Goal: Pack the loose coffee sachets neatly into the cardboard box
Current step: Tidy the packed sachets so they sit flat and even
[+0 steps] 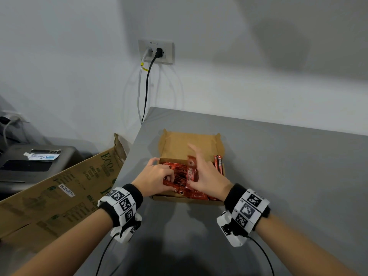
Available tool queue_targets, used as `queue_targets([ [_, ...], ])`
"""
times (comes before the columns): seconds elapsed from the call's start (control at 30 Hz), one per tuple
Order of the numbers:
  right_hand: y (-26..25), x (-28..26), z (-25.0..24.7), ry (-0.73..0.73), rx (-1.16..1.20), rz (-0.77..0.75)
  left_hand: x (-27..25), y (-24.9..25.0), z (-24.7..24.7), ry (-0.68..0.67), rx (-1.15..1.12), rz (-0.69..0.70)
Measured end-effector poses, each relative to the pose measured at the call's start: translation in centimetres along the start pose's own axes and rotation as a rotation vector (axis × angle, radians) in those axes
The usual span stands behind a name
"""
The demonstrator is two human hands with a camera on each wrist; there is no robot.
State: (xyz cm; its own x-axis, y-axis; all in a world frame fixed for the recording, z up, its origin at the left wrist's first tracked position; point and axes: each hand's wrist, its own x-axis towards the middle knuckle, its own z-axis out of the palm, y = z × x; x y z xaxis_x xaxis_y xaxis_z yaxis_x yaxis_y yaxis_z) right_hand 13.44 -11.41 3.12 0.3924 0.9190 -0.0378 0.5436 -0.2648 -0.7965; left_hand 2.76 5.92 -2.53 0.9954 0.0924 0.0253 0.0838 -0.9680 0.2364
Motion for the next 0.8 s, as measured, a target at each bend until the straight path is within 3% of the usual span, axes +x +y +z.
queue_targets([
  [0.2, 0.5, 0.8, 2.7, 0.071, -0.177, -0.057, -0.1, -0.1, 0.2, 0.009, 0.02, 0.006],
  [0.3, 0.1, 0.7, 3.5, 0.016, -0.296, -0.065, 0.1, 0.2, 0.1, 0.02, 0.028, -0.015],
  [0.5, 0.5, 0.3, 3.8, -0.06, -0.121, -0.056, 0.1, 0.6, -0.2, 0.021, 0.003, -0.065],
  [0.8, 0.5, -0.1, 3.7, -0.013, -0.515, -0.023, 0.0, 0.0, -1.6, -0.047, -0.141, -0.023],
])
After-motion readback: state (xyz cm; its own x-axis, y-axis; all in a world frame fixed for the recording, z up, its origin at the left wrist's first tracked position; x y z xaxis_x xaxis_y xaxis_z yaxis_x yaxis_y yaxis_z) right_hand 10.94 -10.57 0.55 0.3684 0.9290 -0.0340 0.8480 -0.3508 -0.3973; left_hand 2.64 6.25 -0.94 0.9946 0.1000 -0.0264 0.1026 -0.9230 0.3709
